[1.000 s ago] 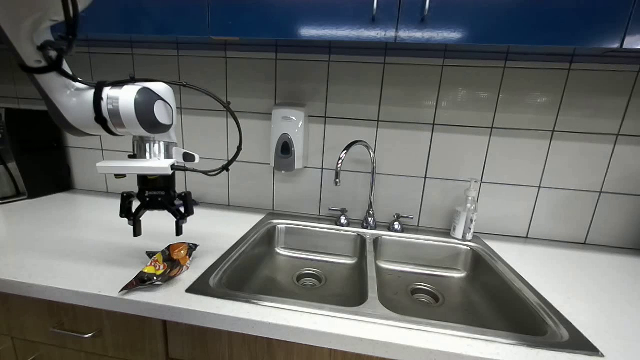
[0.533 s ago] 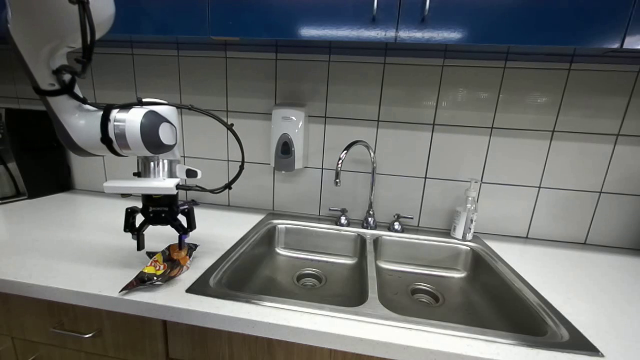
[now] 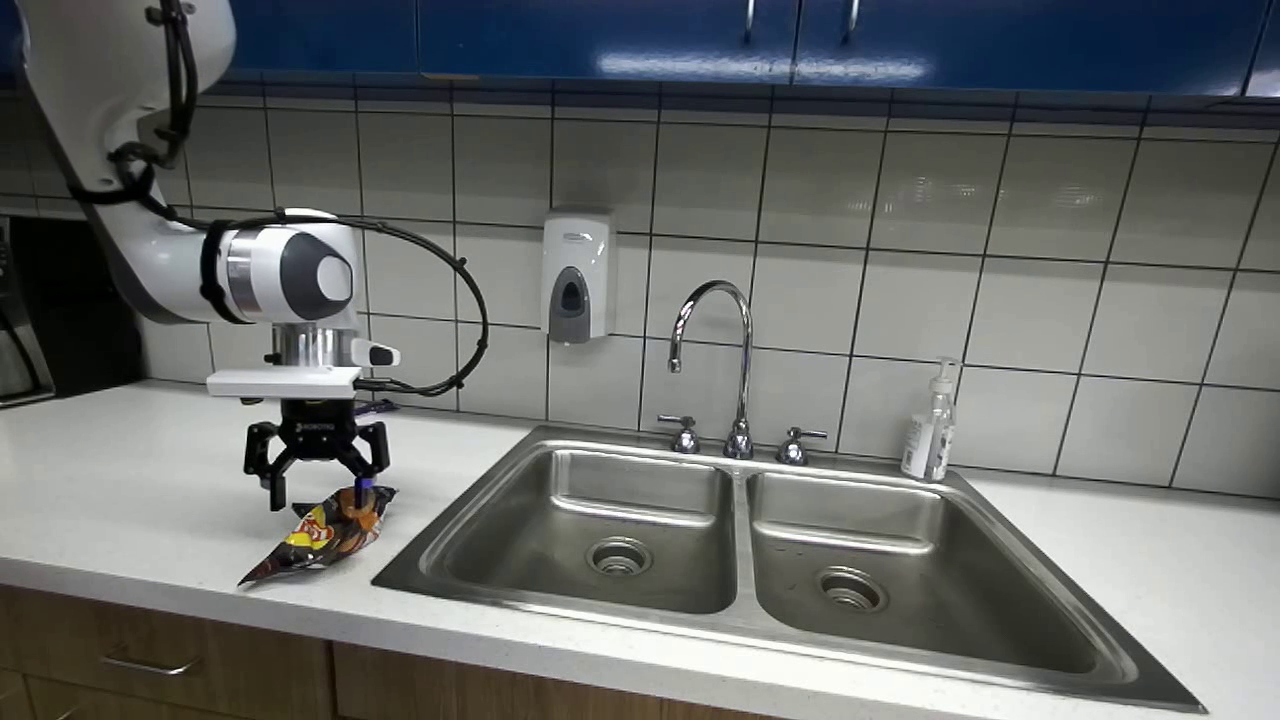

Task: Put the bag of crisps inside the sink

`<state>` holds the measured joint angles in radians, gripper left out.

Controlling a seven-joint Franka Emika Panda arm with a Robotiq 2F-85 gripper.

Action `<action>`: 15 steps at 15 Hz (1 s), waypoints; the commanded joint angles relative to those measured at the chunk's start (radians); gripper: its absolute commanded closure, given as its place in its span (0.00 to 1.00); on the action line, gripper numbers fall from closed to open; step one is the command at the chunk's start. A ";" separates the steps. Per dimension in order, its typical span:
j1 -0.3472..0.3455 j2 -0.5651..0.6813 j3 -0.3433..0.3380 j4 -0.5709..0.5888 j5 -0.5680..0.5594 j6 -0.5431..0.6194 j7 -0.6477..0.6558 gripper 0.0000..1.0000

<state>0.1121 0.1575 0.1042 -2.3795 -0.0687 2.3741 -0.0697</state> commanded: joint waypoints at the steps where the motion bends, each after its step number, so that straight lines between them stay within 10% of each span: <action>1: 0.000 -0.014 0.008 -0.006 0.000 0.004 -0.019 0.00; 4: 0.001 -0.014 0.007 -0.010 0.000 0.006 -0.018 0.00; 15: -0.005 -0.019 -0.001 -0.015 -0.003 0.010 -0.015 0.98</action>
<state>0.1160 0.1574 0.1054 -2.3806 -0.0687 2.3741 -0.0697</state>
